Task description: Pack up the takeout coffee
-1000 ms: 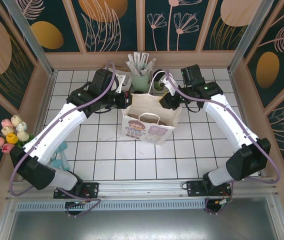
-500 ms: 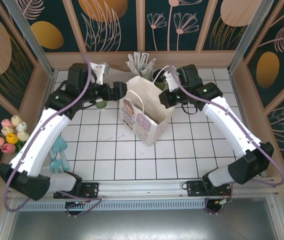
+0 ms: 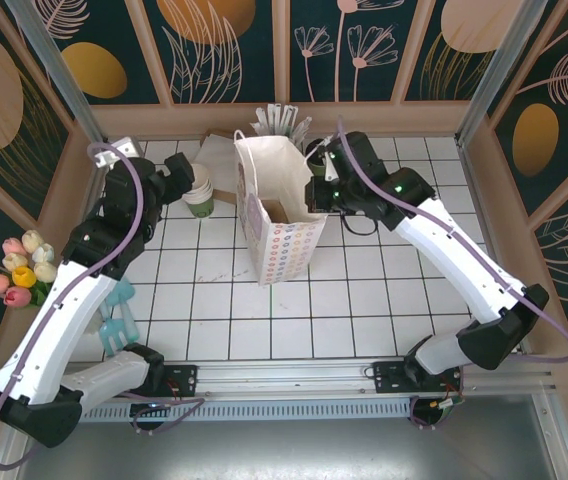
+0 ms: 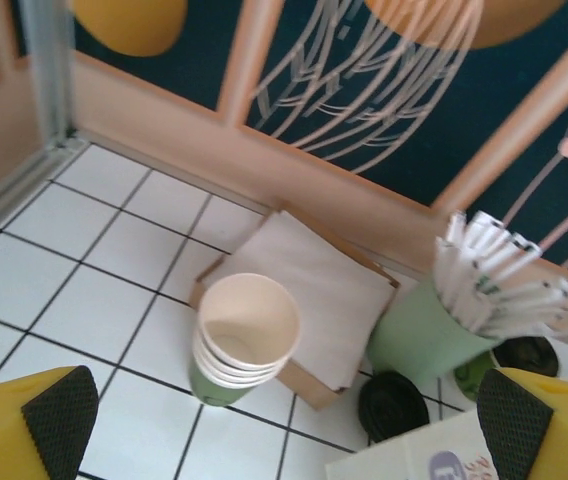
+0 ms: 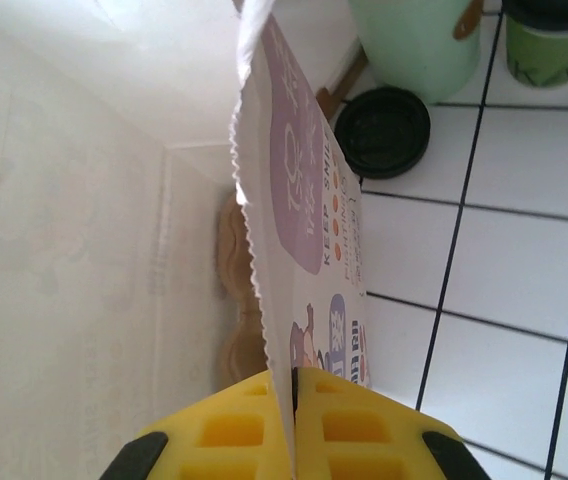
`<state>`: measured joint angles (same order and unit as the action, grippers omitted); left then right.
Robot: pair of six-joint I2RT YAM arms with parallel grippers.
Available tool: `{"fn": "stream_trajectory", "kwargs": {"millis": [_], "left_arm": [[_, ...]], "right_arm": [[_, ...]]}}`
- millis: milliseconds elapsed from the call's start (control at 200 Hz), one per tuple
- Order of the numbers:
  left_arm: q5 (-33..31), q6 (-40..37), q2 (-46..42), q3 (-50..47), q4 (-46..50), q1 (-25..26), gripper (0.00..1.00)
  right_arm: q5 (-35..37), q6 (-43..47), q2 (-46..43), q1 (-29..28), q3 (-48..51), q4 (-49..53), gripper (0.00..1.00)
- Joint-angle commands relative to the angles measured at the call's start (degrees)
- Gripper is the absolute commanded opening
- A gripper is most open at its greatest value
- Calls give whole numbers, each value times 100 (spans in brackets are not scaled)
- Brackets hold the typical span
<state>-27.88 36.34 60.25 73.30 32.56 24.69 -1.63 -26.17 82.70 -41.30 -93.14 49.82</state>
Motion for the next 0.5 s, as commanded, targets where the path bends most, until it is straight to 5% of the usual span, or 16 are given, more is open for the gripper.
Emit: {"fn": "stream_trajectory", "kwargs": {"millis": [0,145,495], "left_arm": [[-615,537,-140,-290,-87,-25,98],[-147,984,-144,-891,-150,-25,99],[1208,1840,195,-2145,-604,-25,99]], "right_arm": [[439,-801,97,-233,190,96,0],[387,-1106,169,-243,971,-383,3],[276,-1099,167,-246,1113,-948,10]]}}
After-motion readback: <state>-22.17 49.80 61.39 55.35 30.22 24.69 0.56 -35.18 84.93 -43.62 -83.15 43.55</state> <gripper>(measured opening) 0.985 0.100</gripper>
